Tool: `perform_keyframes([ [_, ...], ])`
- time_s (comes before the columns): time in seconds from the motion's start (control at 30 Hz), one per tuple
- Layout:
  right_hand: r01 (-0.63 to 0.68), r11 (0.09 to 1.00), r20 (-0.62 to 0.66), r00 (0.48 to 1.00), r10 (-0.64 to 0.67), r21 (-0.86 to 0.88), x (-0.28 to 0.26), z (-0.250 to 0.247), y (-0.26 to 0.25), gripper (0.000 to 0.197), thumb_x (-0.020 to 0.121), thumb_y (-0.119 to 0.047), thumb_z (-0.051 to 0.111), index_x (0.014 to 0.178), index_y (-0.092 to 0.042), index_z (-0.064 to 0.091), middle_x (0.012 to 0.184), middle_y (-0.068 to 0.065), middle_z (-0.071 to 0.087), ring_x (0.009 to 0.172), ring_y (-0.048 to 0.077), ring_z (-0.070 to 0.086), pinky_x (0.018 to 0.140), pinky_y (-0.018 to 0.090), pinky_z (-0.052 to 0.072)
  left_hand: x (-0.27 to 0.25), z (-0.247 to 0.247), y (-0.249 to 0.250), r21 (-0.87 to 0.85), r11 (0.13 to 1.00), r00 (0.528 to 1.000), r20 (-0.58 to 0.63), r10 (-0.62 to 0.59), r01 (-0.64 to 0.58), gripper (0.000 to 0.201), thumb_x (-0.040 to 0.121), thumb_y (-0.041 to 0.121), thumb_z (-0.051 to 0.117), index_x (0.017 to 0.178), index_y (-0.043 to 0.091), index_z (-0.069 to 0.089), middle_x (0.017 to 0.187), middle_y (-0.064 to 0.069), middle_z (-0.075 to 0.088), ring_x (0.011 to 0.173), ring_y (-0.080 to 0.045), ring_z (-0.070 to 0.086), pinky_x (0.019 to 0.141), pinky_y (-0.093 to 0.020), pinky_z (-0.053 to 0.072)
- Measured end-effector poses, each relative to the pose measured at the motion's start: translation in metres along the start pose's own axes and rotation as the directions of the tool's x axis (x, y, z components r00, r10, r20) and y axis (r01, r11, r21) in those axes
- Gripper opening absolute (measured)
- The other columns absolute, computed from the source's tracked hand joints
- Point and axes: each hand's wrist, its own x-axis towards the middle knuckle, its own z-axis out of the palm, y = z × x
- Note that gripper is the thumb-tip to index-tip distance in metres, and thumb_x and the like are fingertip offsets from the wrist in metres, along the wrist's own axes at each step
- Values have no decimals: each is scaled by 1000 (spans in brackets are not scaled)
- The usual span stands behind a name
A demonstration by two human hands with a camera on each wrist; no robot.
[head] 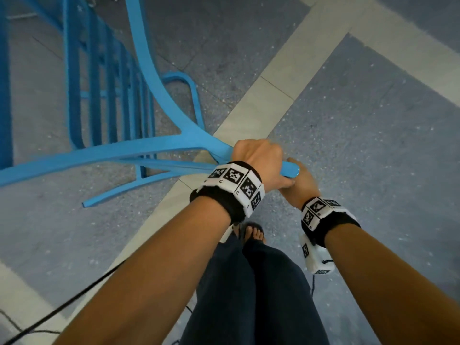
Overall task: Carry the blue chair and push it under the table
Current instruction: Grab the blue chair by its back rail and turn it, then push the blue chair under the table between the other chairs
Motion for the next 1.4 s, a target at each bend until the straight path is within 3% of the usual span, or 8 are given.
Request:
perform_keyframes([
  [0.2, 290, 957, -66, 954, -291, -24, -40, -64, -69, 36, 77, -15, 61, 107, 5, 57, 101, 29, 62, 92, 41, 59, 77, 45, 47, -67, -102, -6, -115, 990, 978, -181, -103, 83, 39, 61, 58, 65, 64, 20, 58, 62, 2, 51, 66, -23, 48, 57, -28, 29],
  [0.37, 168, 981, -34, 986, -165, 97, -71, -113, -114, 30, 81, -19, 66, 102, 1, 56, 98, 24, 62, 89, 34, 58, 67, 33, 38, -143, -199, -14, -219, 972, 908, -385, -164, 83, 47, 59, 67, 63, 66, 21, 64, 56, 2, 50, 64, -23, 48, 56, -30, 32],
  [0.57, 107, 994, 42, 993, -107, 10, -89, -170, -164, 46, 72, -36, 76, 46, -26, 39, 46, -3, 40, 44, 15, 40, 39, 14, 29, -212, -261, -30, -376, 926, 734, -622, -271, 23, 58, 57, 73, 56, 39, 19, 41, 37, 2, 37, 48, -27, 43, 46, -32, 30],
  [0.83, 296, 910, -225, 903, -365, -289, -142, -223, -257, 58, 47, -80, 52, 38, -26, 31, 49, 9, 46, 52, 29, 49, 51, 37, 39, -300, -312, -82, -553, 773, 474, -795, -379, -311, 41, 66, 57, 66, 41, 31, 46, 36, 15, 47, 40, -2, 33, 43, -26, 28],
  [0.97, 298, 833, -243, 862, -444, -467, -178, -236, -301, 77, 40, -85, 36, 54, -12, 59, 59, 20, 62, 59, 36, 59, 56, 35, 44, -344, -311, -106, -578, 671, 393, -813, -429, -464, 39, 70, 46, 65, 41, 29, 45, 34, 14, 45, 37, -5, 32, 43, -27, 25],
  [1.1, 261, 732, -226, 840, -494, -629, -216, -228, -330, 83, 46, -85, 43, 70, -10, 70, 66, 17, 65, 66, 35, 61, 56, 30, 34, -370, -285, -135, -614, 596, 346, -787, -510, -518, 50, 72, 41, 59, 42, 3, 47, 44, -17, 44, 37, -35, 32, 43, -40, 25],
  [1.23, 248, 690, -202, 841, -502, -680, -234, -201, -343, 59, 58, -69, 66, 67, -11, 70, 56, 8, 52, 60, 31, 56, 59, 33, 45, -388, -249, -155, -705, 425, 336, -670, -662, -568, 20, 62, 43, 53, 46, 38, 63, 34, 18, 52, 31, 1, 42, 37, -24, 32],
  [1.4, 242, 642, -155, 854, -497, -727, -238, -154, -356, 54, 65, -67, 62, 64, -13, 67, 55, 4, 47, 56, 24, 46, 54, 28, 33, -388, -194, -202, -867, 197, 336, -374, -865, -457, 26, 58, 35, 58, 69, 13, 50, 67, 5, 46, 59, 2, 48, 55, -7, 37],
])
